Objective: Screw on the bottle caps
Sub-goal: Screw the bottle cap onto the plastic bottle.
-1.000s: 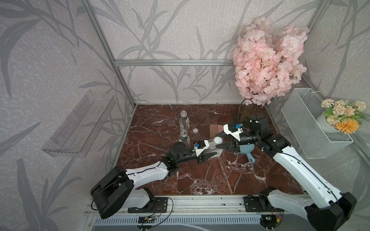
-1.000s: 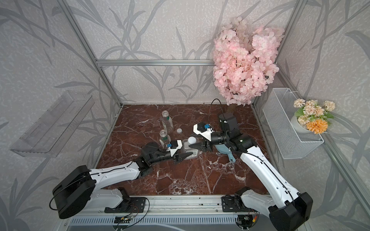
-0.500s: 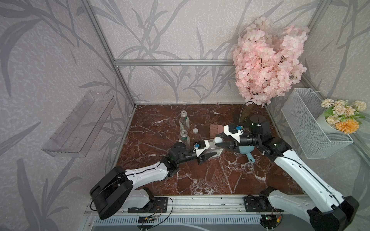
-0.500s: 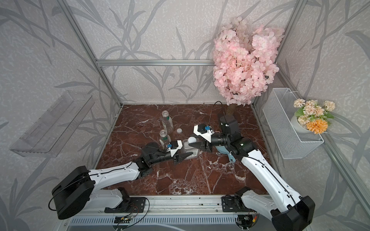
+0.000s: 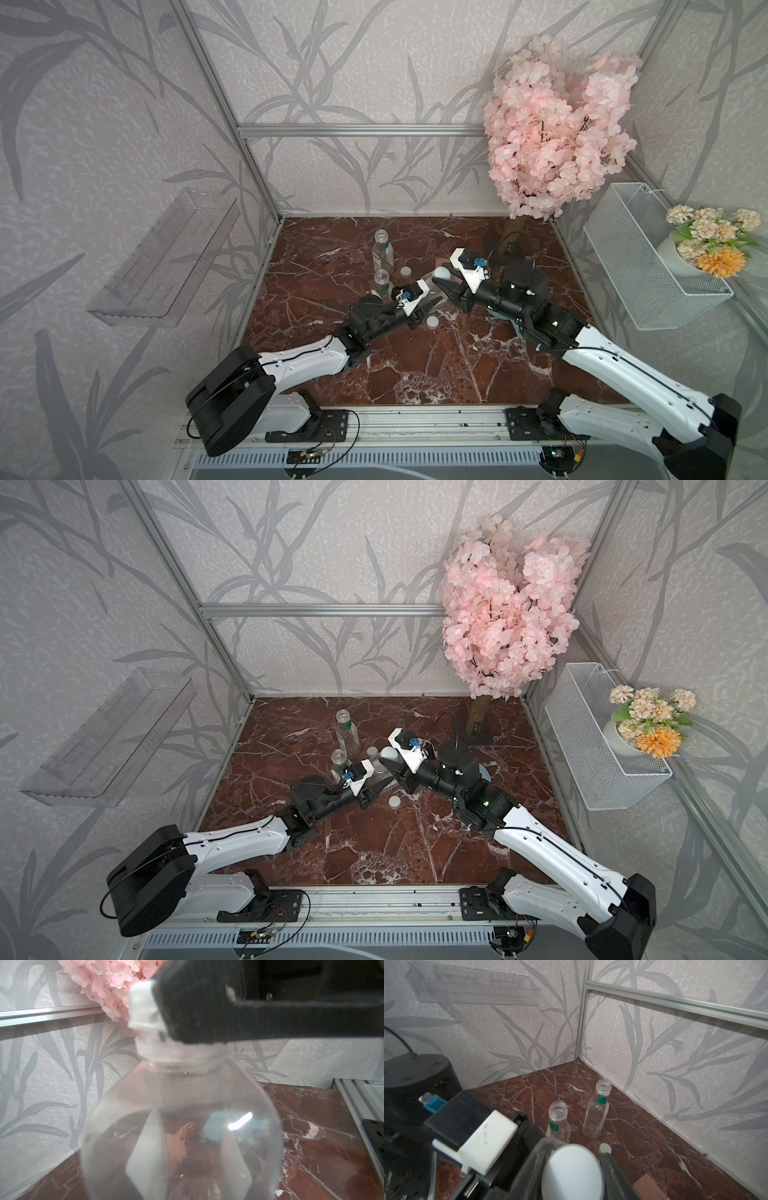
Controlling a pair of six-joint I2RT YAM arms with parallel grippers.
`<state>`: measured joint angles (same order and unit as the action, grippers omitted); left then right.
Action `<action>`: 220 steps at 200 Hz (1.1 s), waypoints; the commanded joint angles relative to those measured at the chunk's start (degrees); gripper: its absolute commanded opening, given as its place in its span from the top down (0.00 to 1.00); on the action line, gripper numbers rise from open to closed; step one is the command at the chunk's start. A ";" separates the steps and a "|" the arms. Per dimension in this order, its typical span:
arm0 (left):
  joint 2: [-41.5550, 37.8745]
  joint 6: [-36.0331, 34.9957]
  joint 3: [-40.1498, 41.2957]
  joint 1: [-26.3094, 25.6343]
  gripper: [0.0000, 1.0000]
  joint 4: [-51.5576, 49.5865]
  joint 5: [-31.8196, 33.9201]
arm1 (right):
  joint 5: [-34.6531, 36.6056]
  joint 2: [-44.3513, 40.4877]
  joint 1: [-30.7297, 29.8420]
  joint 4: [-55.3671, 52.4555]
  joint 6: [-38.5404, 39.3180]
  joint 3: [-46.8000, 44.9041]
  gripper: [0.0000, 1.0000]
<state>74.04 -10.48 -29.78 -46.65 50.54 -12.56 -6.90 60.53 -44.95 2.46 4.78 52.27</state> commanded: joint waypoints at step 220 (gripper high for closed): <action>-1.85 3.55 0.69 0.46 0.84 2.87 -0.15 | -5.16 -16.28 6.05 -25.57 5.57 2.30 0.01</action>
<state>74.43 -6.28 -29.19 -46.17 53.34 0.21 1.28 45.71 -43.33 -19.20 4.19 51.94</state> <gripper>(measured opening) 0.460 0.990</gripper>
